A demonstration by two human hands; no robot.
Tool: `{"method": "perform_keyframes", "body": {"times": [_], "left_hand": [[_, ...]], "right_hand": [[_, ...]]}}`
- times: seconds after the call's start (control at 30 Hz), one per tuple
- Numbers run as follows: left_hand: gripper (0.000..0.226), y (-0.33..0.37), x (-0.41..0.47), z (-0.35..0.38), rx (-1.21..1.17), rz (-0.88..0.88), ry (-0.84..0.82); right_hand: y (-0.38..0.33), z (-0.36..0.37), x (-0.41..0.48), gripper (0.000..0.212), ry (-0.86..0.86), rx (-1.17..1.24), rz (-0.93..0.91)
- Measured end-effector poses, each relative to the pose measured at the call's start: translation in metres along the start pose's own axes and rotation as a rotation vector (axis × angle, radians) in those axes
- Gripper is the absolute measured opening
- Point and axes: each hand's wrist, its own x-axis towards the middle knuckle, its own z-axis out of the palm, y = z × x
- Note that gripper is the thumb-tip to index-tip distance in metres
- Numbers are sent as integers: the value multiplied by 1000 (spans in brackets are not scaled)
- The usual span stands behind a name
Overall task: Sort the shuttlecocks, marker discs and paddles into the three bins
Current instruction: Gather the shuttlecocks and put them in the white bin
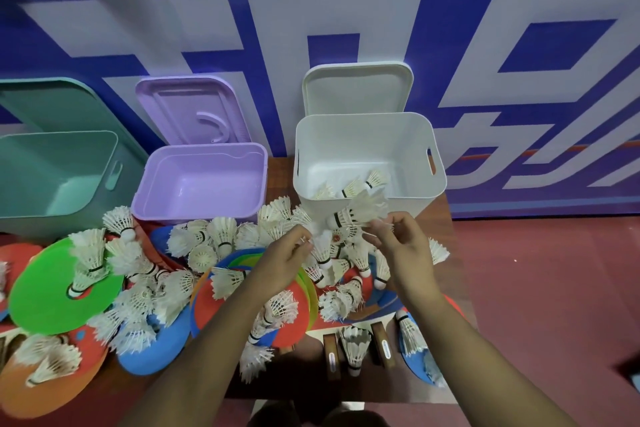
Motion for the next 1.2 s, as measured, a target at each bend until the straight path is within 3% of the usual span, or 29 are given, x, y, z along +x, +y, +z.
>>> {"method": "perform_keyframes", "body": {"times": [0.2, 0.37, 0.57, 0.67, 0.77, 0.87, 0.97, 1.1, 1.2], "left_hand": [[20, 3, -11, -11, -189, -27, -13], [4, -10, -13, -7, -227, -140, 45], [12, -12, -11, 12, -809, -418, 146], [36, -9, -13, 12, -974, -533, 140], [66, -12, -15, 6, -767, -551, 84], [56, -24, -19, -5, -340, -303, -64], [66, -29, -23, -17, -208, -198, -145], [58, -21, -29, -24, -120, -125, -181], [72, -22, -33, -25, 13, -100, -216]], "right_hand": [[-7, 17, -2, 20, -85, -78, 40], [-1, 20, -9, 25, -190, -89, 76], [16, 24, -16, 28, -157, -216, 137], [19, 25, -17, 29, -211, -218, 186], [15, 23, -14, 32, -256, -236, 218], [11, 19, -8, 13, -333, -243, 257], [6, 22, -6, 14, -447, -340, 263], [5, 37, -8, 32, -535, -494, 283], [8, 45, -9, 14, -609, -659, 242]]}}
